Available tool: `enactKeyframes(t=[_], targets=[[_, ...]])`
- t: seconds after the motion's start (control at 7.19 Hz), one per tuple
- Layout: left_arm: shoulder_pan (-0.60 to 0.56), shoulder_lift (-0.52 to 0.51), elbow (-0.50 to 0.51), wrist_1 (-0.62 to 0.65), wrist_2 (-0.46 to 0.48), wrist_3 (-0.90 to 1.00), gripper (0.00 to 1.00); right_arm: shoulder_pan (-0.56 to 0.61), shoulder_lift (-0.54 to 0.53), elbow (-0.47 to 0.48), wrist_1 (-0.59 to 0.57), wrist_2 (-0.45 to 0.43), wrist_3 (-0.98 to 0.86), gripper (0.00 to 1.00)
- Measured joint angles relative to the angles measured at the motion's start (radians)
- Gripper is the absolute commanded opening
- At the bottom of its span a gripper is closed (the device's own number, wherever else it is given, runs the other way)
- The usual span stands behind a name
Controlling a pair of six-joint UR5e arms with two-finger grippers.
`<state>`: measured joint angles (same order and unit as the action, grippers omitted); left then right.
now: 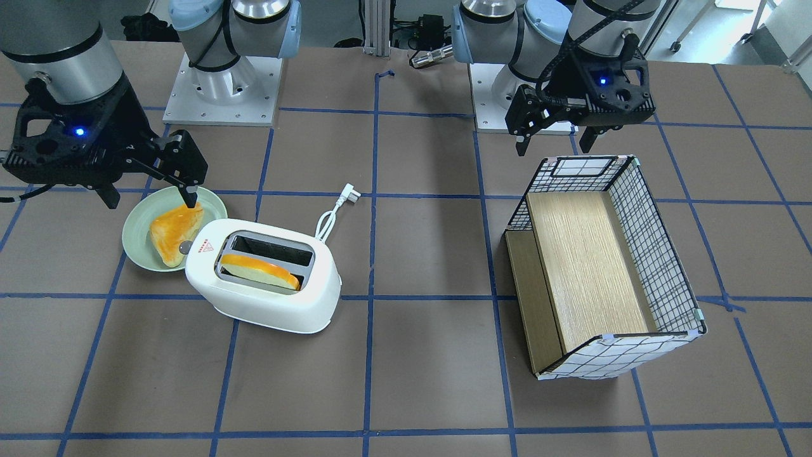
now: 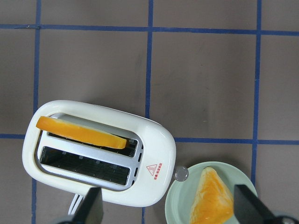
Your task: Press toaster with right arm
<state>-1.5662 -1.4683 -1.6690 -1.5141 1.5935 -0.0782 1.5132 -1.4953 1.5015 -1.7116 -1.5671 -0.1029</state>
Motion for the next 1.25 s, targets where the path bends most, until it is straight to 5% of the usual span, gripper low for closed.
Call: enactKeyframes(t=[0.28,0.42,0.97,1.25], targets=[[0.000,0.000,0.000,0.000,0.000,0.000,1.00,-0.101,0.000,0.002,0.003,0.017,-0.133,0.39],[0.000,0.000,0.000,-0.001,0.000,0.000,1.00,-0.149,0.002,0.004,0.006,0.043,-0.195,0.25],[0.000,0.000,0.000,0.000,0.000,0.000,1.00,-0.288,0.045,0.040,0.024,0.251,-0.447,0.02],[0.000,0.000,0.000,0.000,0.000,0.000,1.00,-0.324,0.055,0.091,0.083,0.337,-0.490,0.01]])
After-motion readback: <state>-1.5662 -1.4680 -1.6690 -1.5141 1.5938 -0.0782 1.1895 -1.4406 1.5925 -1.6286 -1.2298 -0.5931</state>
